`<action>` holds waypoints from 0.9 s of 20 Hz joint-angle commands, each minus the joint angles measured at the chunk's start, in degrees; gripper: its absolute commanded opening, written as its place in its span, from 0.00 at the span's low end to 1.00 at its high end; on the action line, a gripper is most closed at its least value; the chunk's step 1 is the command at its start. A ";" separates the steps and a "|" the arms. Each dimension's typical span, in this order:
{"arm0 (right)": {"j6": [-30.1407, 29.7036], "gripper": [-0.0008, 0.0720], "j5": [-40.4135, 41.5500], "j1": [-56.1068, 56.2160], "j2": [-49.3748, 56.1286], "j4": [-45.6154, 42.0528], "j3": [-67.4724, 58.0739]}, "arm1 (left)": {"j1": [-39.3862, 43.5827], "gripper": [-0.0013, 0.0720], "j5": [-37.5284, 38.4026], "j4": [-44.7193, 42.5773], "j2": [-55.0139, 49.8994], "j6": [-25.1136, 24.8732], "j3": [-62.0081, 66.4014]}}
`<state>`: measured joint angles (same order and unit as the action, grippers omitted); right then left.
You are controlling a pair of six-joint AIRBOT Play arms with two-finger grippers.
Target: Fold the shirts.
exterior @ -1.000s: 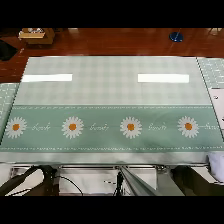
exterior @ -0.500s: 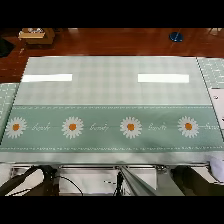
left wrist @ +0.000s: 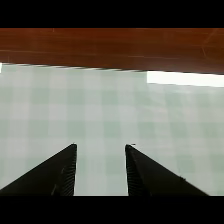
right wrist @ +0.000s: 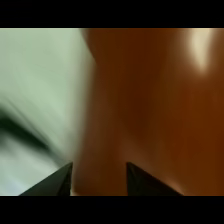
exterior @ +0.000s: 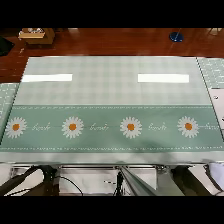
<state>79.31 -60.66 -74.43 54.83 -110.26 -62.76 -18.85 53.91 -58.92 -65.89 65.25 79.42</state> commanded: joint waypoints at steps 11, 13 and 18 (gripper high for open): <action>-5.18 0.54 -15.26 69.64 29.77 28.11 -19.02 | 23.34 0.72 20.00 -32.54 -15.17 14.01 0.04; -4.11 0.54 -18.56 71.78 28.96 23.17 -19.02 | 26.43 0.72 15.34 -32.57 -15.28 15.61 0.04; -0.90 0.54 -22.80 71.87 28.26 22.80 -19.02 | 30.95 0.72 11.69 -32.59 -15.28 15.43 0.02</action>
<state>76.73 -78.87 -3.79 83.09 -85.06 -81.67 9.32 66.72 -89.34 -80.90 79.55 79.42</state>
